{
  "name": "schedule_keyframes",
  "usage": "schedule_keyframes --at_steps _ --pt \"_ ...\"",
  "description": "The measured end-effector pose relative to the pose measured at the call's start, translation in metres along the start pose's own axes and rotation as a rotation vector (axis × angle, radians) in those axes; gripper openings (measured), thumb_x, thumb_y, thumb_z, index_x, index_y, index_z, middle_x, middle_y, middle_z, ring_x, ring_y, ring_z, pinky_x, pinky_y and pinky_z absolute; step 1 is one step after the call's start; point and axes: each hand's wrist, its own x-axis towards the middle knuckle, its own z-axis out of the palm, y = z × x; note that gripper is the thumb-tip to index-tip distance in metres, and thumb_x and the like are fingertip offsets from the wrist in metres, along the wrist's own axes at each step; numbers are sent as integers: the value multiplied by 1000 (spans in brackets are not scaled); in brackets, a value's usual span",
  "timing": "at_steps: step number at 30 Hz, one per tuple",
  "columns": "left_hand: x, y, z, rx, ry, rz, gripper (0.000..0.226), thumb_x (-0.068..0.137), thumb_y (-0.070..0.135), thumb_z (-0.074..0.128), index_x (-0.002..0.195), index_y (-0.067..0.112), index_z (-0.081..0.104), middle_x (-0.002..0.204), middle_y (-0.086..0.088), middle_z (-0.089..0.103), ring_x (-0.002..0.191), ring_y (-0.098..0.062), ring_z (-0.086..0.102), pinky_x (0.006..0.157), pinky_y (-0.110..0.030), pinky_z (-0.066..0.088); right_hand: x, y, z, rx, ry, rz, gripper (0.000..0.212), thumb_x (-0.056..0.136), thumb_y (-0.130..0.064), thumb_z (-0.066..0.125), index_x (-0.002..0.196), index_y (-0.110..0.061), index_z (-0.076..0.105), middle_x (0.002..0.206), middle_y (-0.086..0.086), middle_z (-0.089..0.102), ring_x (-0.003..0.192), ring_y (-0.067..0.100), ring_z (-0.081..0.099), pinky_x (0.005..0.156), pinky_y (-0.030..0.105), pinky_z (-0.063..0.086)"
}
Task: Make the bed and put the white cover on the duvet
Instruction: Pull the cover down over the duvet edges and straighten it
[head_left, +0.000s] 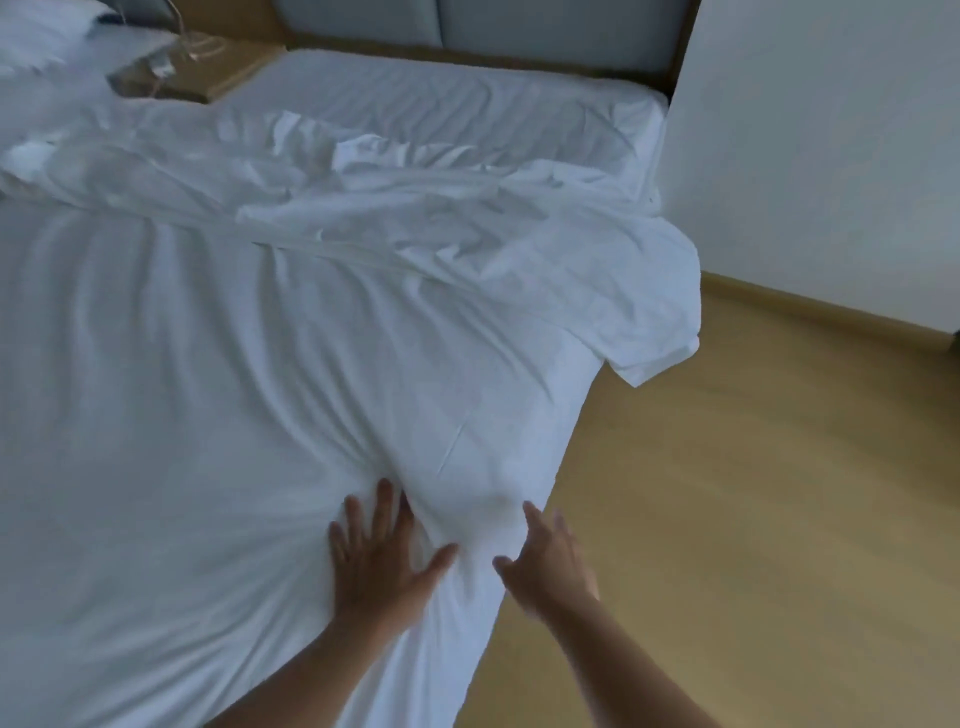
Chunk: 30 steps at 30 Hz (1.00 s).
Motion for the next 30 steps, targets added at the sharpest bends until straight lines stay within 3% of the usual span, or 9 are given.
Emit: schedule_keyframes --at_steps 3,5,8,13,15,20,24,26,30 --pt "41 50 -24 -81 162 -13 107 75 87 19 153 18 38 160 -6 35 144 -37 32 116 -48 28 48 -2 -66 -34 90 -26 65 93 -35 60 151 -23 34 155 7 34 141 29 37 110 42 37" --pt "73 81 -38 -286 270 -28 75 80 79 36 110 17 66 112 -6 65 109 -34 56 91 -40 45 77 -13 -95 -68 86 -89 67 92 -33 61 153 -24 33 162 6 26 145 28 31 112 43 36" --pt "151 136 -80 -829 243 -194 61 76 74 54 61 15 45 59 3 46 64 -22 53 65 -32 40 141 -43 -141 -128 136 -207 70 92 -31 63 154 -25 31 167 7 12 150 30 19 114 44 32" --pt "304 213 -148 -1802 -33 -401 55 73 53 86 99 7 71 100 -6 75 91 -19 73 84 -33 60 289 -104 -244 -109 390 -228 87 83 -38 73 155 -36 24 168 5 0 152 33 7 116 52 27" --pt "350 236 -161 -1956 -53 -446 73 64 49 93 118 7 69 108 -7 77 97 -25 75 88 -40 61 345 -121 -274 -221 350 -230 86 78 -49 76 150 -41 30 161 8 21 146 34 24 112 51 29" --pt "382 272 -158 -1858 92 -682 26 65 12 81 89 3 75 96 -20 76 87 -35 74 78 -48 60 378 -128 -290 -387 110 -328 41 88 -43 68 124 -23 63 126 11 66 120 34 59 95 39 47" --pt "349 250 -146 -1817 281 -876 37 48 8 61 84 1 69 75 -10 70 73 -30 68 65 -49 60 374 -128 -317 -405 -360 -517 30 82 -49 77 94 -23 69 96 -1 72 97 22 68 83 32 53" --pt "324 244 -148 -1835 271 -991 28 43 6 55 70 4 61 61 -6 56 65 -28 56 60 -36 49 395 -130 -342 -225 -171 -562 42 74 -58 81 98 -27 67 103 -7 69 100 17 65 86 31 51" --pt "317 306 -149 -1925 5 -785 51 53 16 75 101 1 73 99 -21 74 88 -39 71 79 -54 59 457 -123 -366 -343 143 -486 99 58 -75 79 137 -28 42 135 8 47 124 37 46 99 51 38"
